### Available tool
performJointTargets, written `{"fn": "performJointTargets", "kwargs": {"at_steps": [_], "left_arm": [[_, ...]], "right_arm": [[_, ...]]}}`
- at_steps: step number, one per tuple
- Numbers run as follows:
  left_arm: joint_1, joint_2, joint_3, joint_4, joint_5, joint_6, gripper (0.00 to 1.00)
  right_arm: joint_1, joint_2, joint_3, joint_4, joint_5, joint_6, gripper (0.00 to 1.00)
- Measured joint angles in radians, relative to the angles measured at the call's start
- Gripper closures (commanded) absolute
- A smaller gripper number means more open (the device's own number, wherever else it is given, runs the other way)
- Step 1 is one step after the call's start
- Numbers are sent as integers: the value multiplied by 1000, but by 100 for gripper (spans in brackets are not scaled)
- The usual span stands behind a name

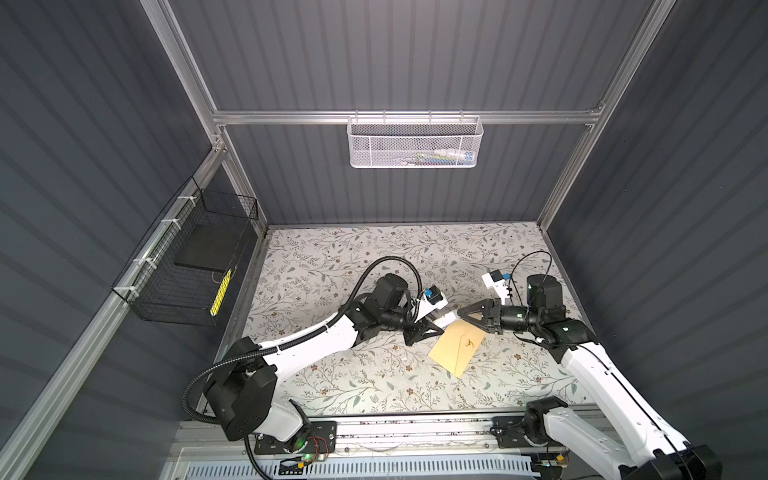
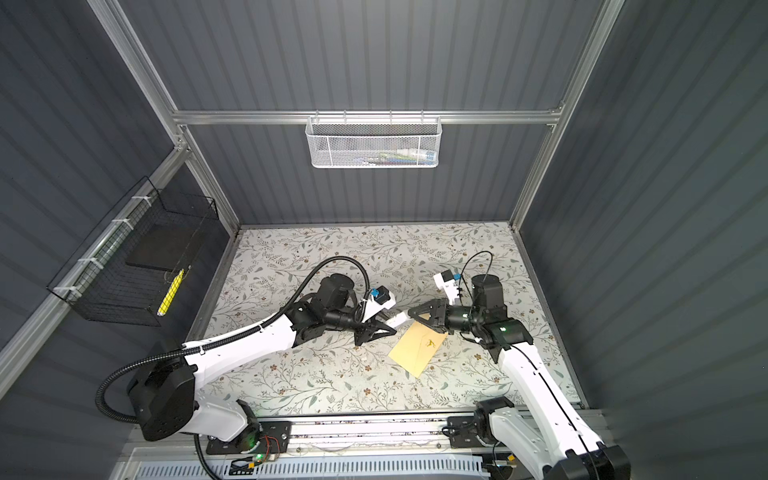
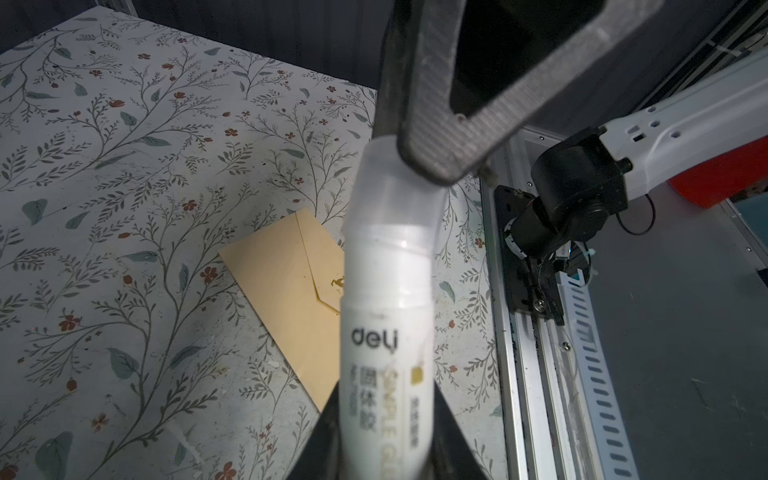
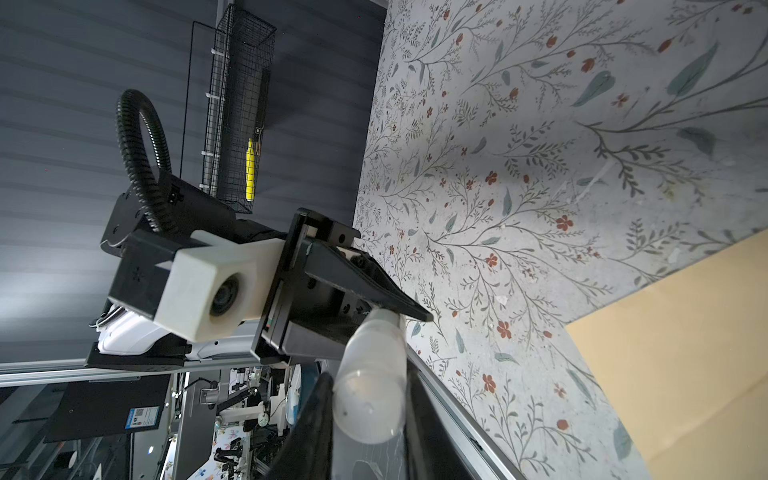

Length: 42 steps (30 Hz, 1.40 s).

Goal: Place the letter into the envelope and seal it
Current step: 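Release the cap and draw the right gripper back from the stick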

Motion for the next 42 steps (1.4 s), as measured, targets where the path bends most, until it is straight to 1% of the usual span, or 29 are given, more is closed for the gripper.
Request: {"fn": "performJointTargets", "kwargs": {"at_steps": [6,13,17,19,24,27,29,31,36,37,42], "left_arm": [[-10,-2,2,-8,-3,47,100],[-11,-11,2,-30,-19,62,100],[-16,-11,2,-36,-30,61,100],[-26,-11,6,-16,-31,62,100],[-42,-18,8,27,-38,61,100],[-42,-31,7,25,-46,58,100],[-42,-40,6,27,-52,52,100],[-42,-52,-3,32,-57,40,100],[-42,-77,-55,36,-102,-1,100],[-42,-77,-63,34,-112,-10,100],[-42,-77,-112,27,-205,-88,100]], "right_arm": [[18,13,-6,1,-18,-9,76],[36,15,-27,37,-22,-13,75],[50,16,-34,50,-5,-6,65],[66,15,-35,49,-6,-3,61],[83,9,-34,39,-8,2,47],[83,6,-23,16,7,-5,36],[82,-8,-14,-4,28,-9,25],[81,-32,-3,-29,54,-15,17],[58,-108,46,-114,126,-32,3],[50,-123,50,-127,140,-34,1],[15,-212,54,-188,221,-24,1]]}}
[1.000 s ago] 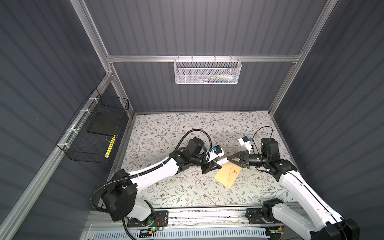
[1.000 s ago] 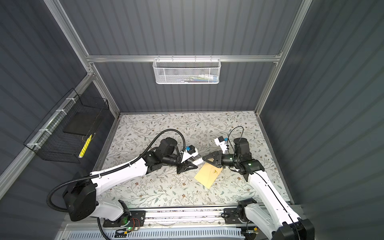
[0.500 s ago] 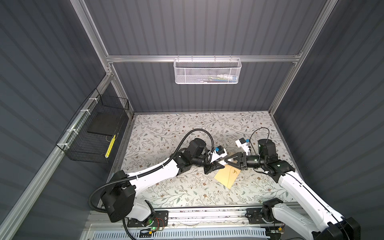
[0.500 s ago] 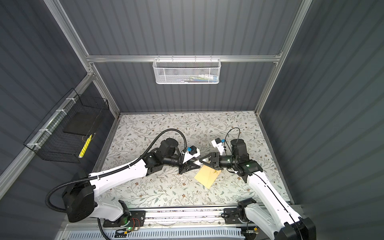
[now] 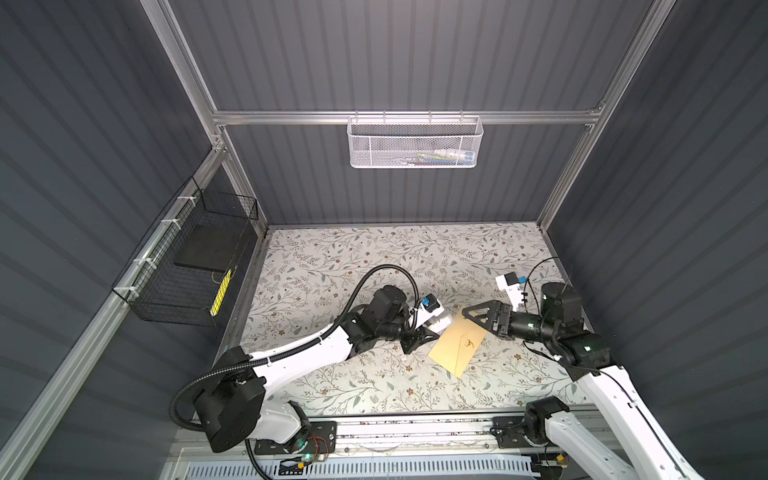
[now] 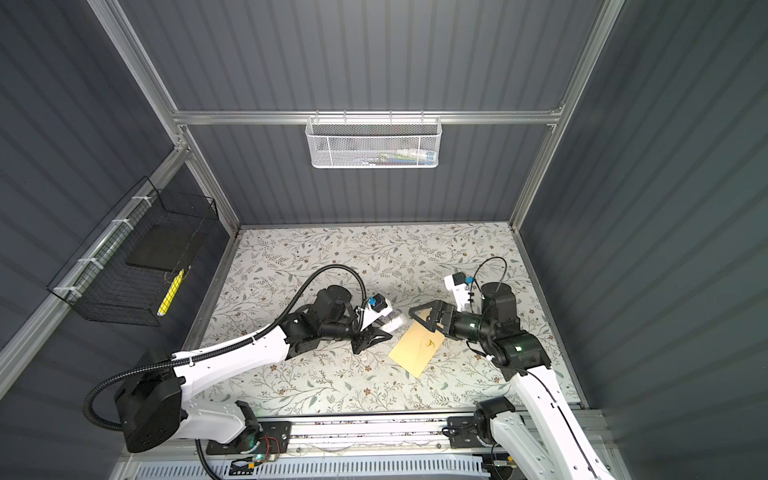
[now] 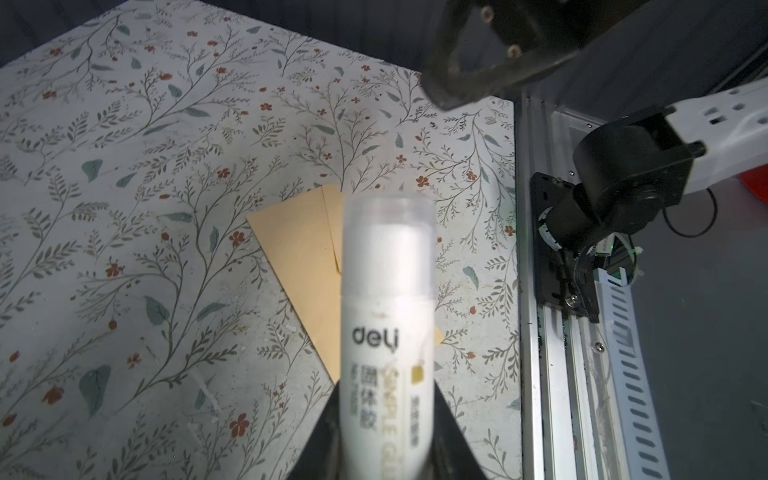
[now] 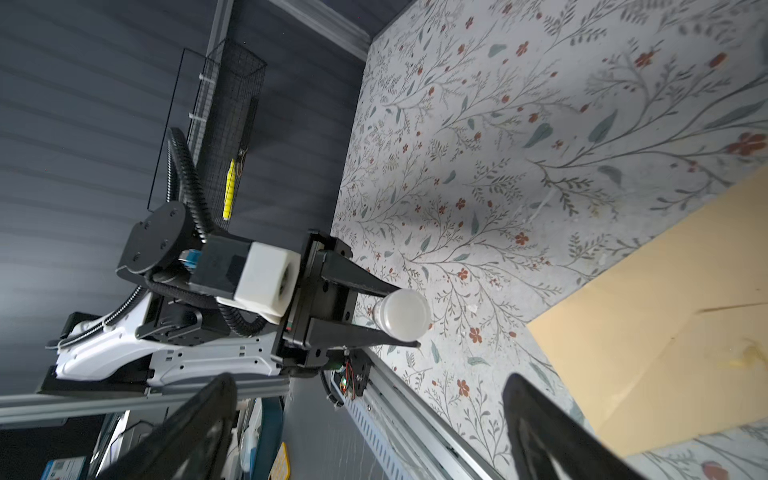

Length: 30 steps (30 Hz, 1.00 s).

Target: Place the letter into the envelope and seal it

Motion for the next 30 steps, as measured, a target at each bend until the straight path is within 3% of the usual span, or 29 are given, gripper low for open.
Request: {"fn": "performJointTargets", "kwargs": {"at_steps": [5,14,16,21,24,30], "left_arm": [[0,0,-28,-27,-144,-122,100],[0,-18,-29,-204,-440,-453,100],[0,-26,-29,-242,-477,-517,100],[0,-26,-29,-311,-515,-618,100],[0,-23,-29,-337,-531,-647,100],[0,-23,-28,-356,-541,-679,100]], "right_arm": [[-13,-72,41,-129,156,-3,1],[-30,-6,65,-367,486,-33,19],[-34,19,40,-383,527,-34,27],[-45,103,-21,-381,578,-34,65],[-45,156,-53,-346,583,-35,73],[-45,289,-116,-255,583,-38,81]]}}
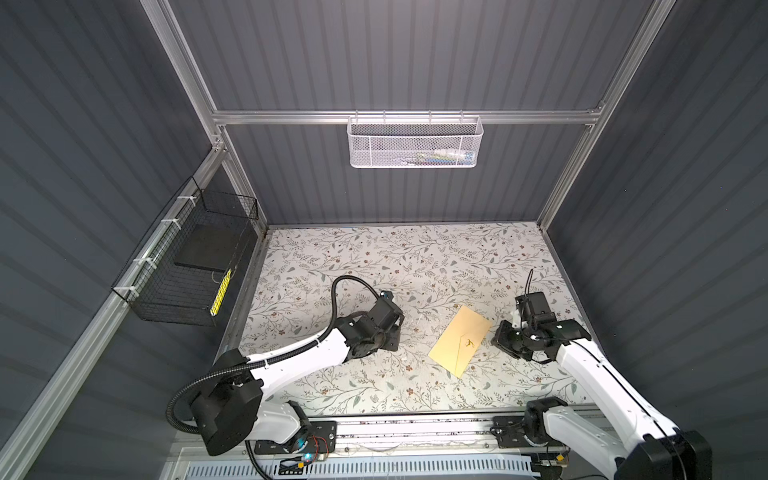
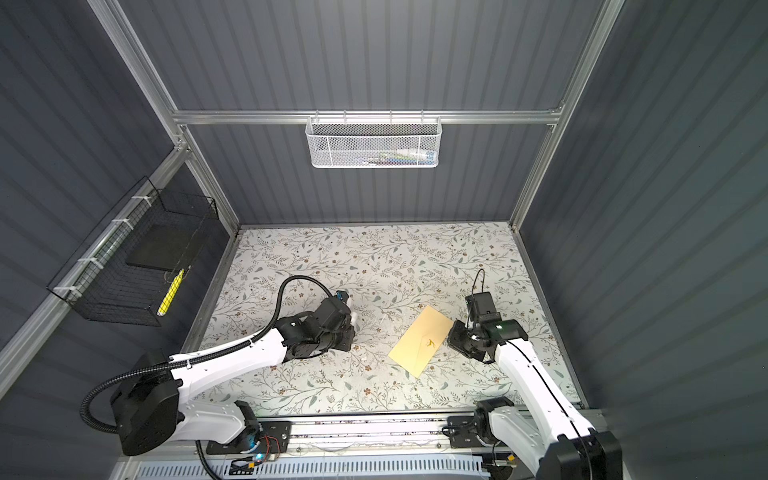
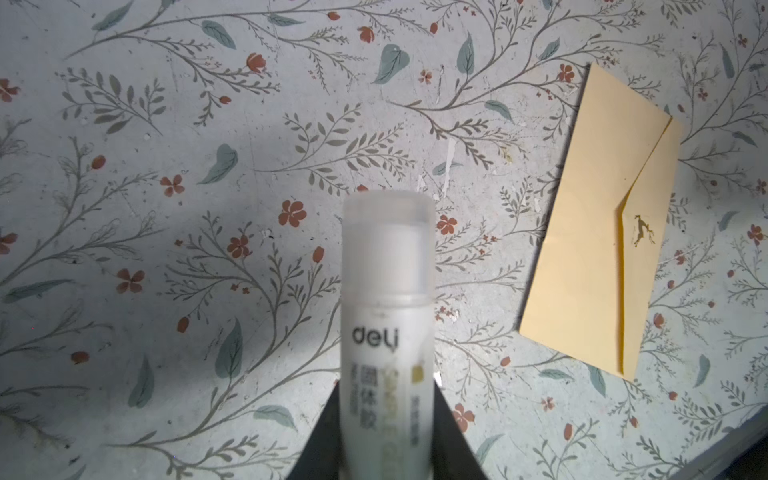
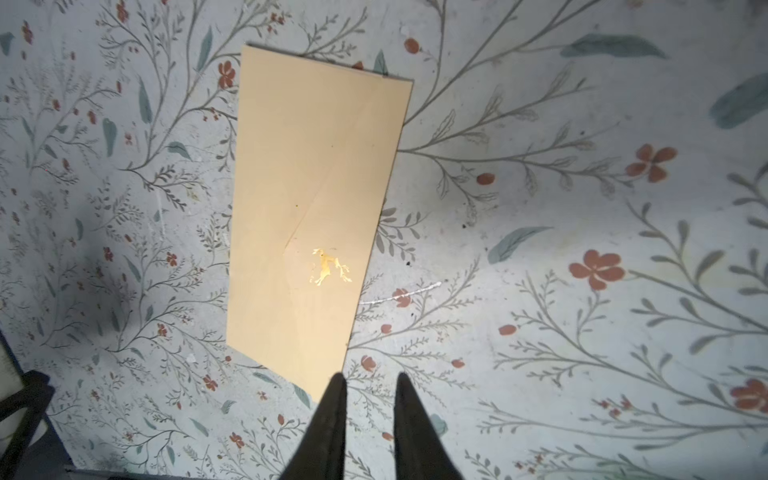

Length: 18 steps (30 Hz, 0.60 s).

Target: Place the letter into the envelope and seal it

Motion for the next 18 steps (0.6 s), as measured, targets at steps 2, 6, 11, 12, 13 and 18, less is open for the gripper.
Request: {"fn": "performJointTargets", "kwargs": {"at_steps": [2,6,11,12,13,18], "left_arm": [[0,0,0,1,0,-7,100],[0,0,0,4,0,-14,100],[0,0,-1,13,0,-15,100],[0,0,-1,15,1,-15,100],[0,0,-2,17,1,-15,100],[0,-10,-13,20,1,-19,100]], "right_arm": [[0,37,-14,29,2,-2,83],[0,114,-25,86,8,-1,85],[0,219,-26,154,13,-2,88],[0,240,-26,167,14,-2,89],[0,259,-26,179,15,-2,90],[5,353,-24,228,25,-4,89]]}}
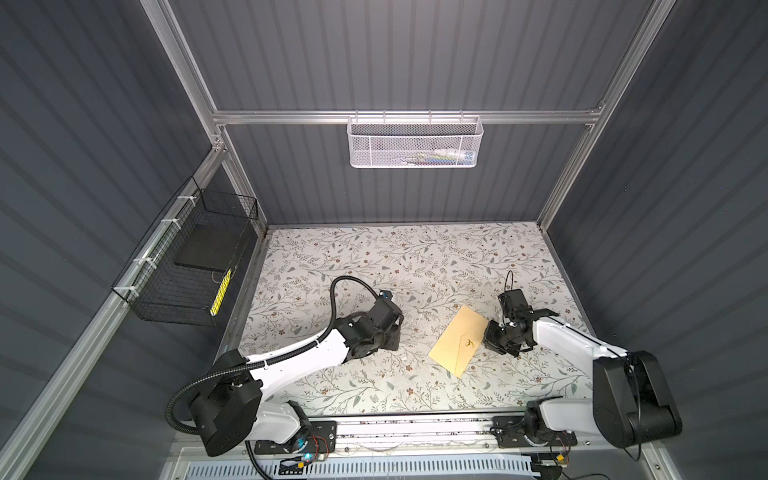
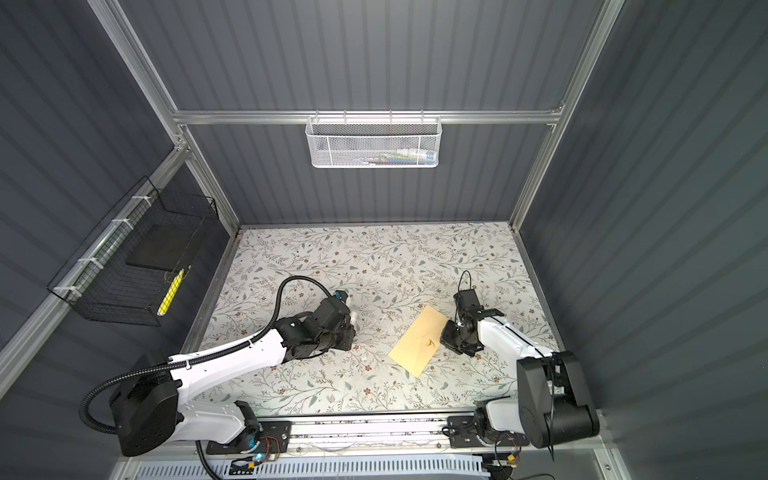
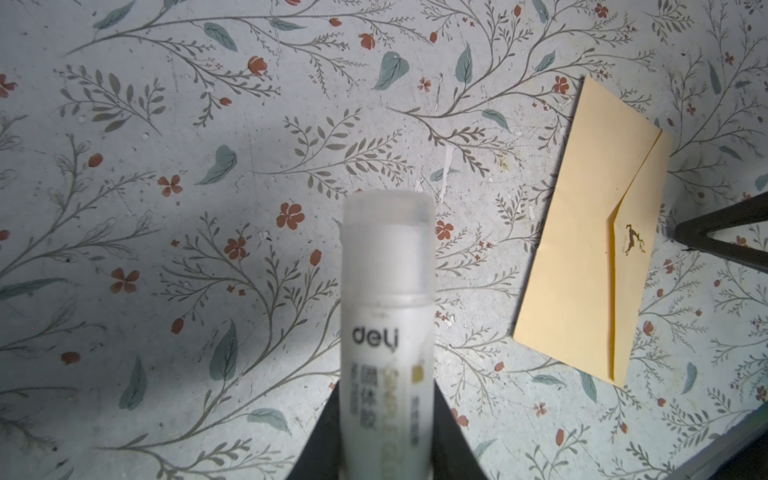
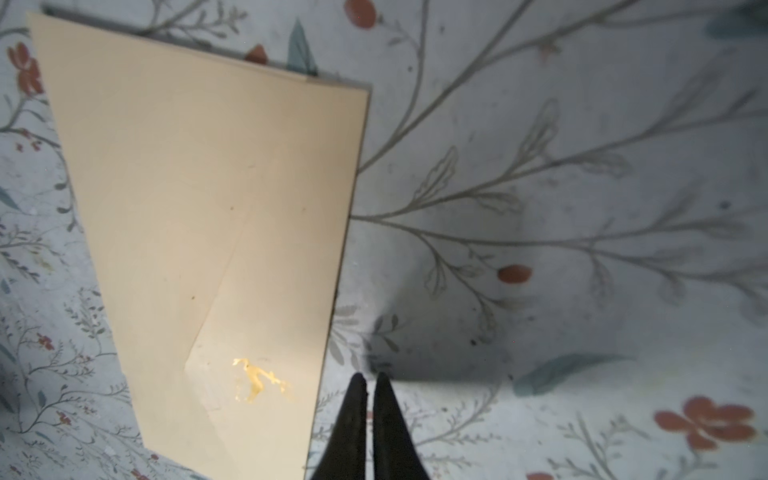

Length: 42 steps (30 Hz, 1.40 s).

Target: Place the letter into the envelope and seal it

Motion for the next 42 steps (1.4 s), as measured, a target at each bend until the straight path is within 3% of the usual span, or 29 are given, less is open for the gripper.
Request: {"fn": "performJointTargets", "kwargs": {"at_steps": [15,29,36,42], "left_arm": [[0,-26,-18,3,0,-16,100],[0,-26,-50,34,40,-66,100],[0,-26,-80,36,56,-122,100],[0,-31,-92,33,68,-150,100]], "right_arm": [[108,162,133,56,19,11,89],[181,283,244,108,-32,54,86],[182,227,245,93,-27,68,74],[182,53,261,77,-13,49,55]]}}
